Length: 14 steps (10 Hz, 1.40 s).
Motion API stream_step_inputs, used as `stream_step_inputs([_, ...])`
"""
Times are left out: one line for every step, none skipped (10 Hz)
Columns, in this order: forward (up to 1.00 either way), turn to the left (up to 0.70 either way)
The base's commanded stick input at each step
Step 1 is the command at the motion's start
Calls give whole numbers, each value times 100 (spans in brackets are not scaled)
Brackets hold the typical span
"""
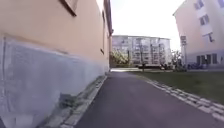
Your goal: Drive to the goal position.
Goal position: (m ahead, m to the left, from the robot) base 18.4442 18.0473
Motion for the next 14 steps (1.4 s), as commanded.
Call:
stream_step_inputs([70,-35])
stream_step_inputs([70,-35])
stream_step_inputs([70,-35])
stream_step_inputs([70,-35])
stream_step_inputs([70,-35])
stream_step_inputs([70,-17])
stream_step_inputs([70,0])
stream_step_inputs([70,0])
stream_step_inputs([70,0])
stream_step_inputs([70,0])
stream_step_inputs([70,0])
stream_step_inputs([70,0])
stream_step_inputs([70,0])
stream_step_inputs([70,0])
